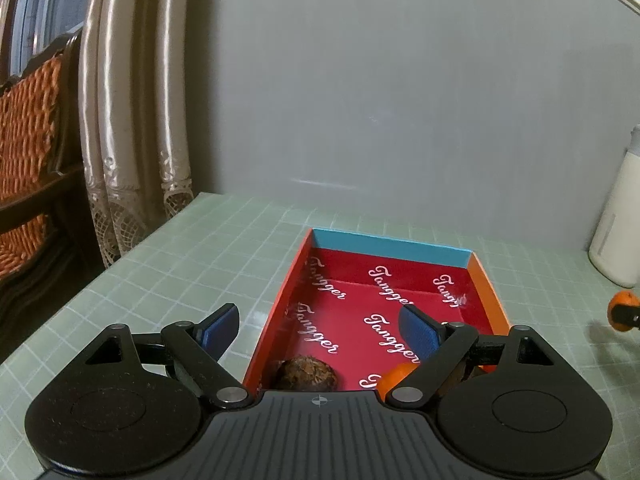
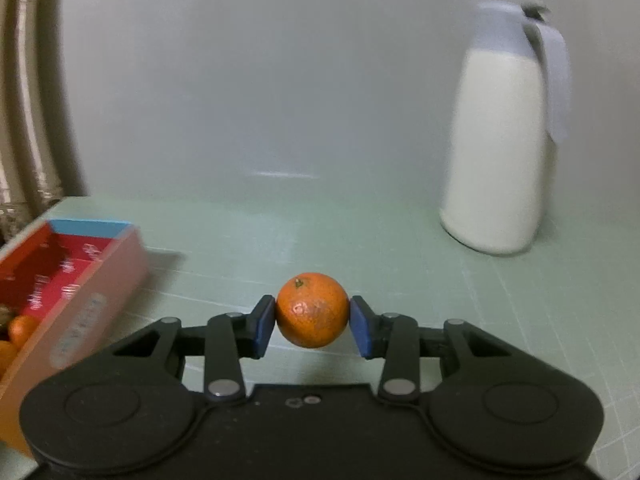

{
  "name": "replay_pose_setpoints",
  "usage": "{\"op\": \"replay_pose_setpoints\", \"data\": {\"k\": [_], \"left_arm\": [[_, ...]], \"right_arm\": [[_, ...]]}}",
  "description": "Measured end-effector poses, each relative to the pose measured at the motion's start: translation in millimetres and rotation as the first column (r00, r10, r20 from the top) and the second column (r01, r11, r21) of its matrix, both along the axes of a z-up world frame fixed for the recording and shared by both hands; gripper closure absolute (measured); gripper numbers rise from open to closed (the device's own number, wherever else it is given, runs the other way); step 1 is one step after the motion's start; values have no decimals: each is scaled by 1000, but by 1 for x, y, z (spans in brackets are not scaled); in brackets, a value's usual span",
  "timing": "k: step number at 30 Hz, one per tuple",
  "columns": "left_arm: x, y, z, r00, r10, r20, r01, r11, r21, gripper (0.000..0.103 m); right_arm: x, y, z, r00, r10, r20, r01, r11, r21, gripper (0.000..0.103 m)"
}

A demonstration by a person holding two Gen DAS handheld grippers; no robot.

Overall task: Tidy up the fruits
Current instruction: 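Carry the mandarin with the right gripper into the red box and release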

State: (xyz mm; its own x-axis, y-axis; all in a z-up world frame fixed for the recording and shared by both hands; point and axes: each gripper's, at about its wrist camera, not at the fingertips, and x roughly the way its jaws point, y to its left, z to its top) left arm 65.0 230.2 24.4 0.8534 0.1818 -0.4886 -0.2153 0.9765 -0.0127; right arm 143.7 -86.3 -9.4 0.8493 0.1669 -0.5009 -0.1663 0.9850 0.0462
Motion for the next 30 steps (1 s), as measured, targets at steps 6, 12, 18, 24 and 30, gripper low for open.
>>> {"op": "replay_pose_setpoints", "data": {"k": [6,12,18,24,30], "left_arm": [[-3,4,0,1000,-10,-5,10,1000,-13,17],[-11,8,7,1000,-3,17,4,1000,-22,17],[-18,18,8,1000,11,14,-10,1000,-15,16],[-23,23,8,1000,16,6,-16,1000,-4,17],[-23,20,7,1000,8,5,-8,1000,1,17]], "right_arm": [[-27,27,22,997,69,43,-70,997,12,64],[-42,69,32,985,166,51,-167,986,14,64],[-45,111,36,966,253,53,-254,967,9,64],[-42,129,32,957,286,47,-287,958,23,64],[-26,148,26,954,300,21,-301,954,6,63]]}}
